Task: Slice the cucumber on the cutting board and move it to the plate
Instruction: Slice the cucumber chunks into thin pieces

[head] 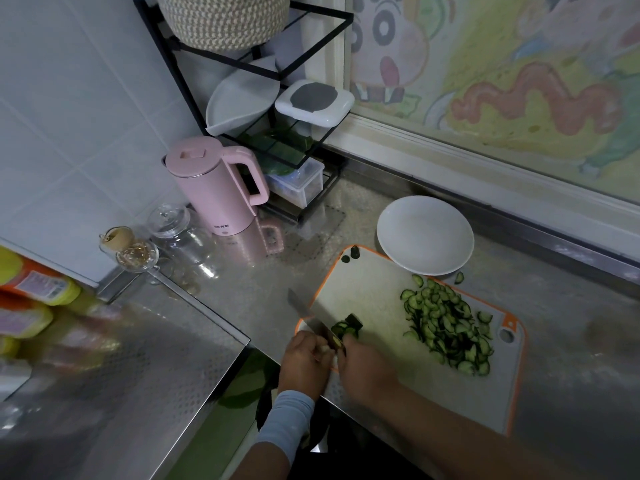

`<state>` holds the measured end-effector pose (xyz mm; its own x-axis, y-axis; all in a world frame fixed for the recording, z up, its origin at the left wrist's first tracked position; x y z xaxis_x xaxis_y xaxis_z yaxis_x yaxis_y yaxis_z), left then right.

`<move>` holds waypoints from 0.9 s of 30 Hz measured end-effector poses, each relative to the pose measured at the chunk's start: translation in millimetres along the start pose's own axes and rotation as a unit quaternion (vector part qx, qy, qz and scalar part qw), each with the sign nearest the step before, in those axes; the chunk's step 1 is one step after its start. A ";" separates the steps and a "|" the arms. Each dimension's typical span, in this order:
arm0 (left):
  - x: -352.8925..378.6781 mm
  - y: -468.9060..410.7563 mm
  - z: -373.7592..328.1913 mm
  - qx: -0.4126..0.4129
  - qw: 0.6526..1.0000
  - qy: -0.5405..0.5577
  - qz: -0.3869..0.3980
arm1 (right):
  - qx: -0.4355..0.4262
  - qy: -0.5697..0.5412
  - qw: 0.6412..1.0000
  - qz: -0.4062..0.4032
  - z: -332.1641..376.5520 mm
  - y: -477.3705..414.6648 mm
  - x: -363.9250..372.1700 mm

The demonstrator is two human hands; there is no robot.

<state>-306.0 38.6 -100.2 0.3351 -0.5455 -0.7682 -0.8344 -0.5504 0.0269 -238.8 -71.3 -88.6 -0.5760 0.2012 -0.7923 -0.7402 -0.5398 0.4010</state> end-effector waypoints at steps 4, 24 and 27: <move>7.2 -10.1 -0.1 -0.030 0.999 0.001 0.019 | 0.018 -0.038 0.999 -0.016 -23.2 1.5 -23.1; -3.6 -36.1 -136.1 0.309 0.950 0.005 0.048 | -0.108 0.084 0.984 -0.112 -73.6 22.1 -127.1; 33.0 -22.9 -149.0 0.355 0.918 -0.064 0.165 | -0.126 0.098 0.981 -0.107 -77.1 21.9 -133.6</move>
<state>-210.7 -60.9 -30.9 -0.0042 -0.5050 -0.8631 -0.9713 0.2073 -0.1166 -151.2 -173.0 -9.4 -0.3206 0.1831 -0.9293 -0.7135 -0.6920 0.1099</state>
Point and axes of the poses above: each hand's wrist, its own y-axis away from the middle knuckle, its own x-axis out of the palm, z = x × y, the point moved 7 cm from there along -y, towards the middle knuckle, and after that the axes turned 6 degrees about x, right-handed, at the moved point
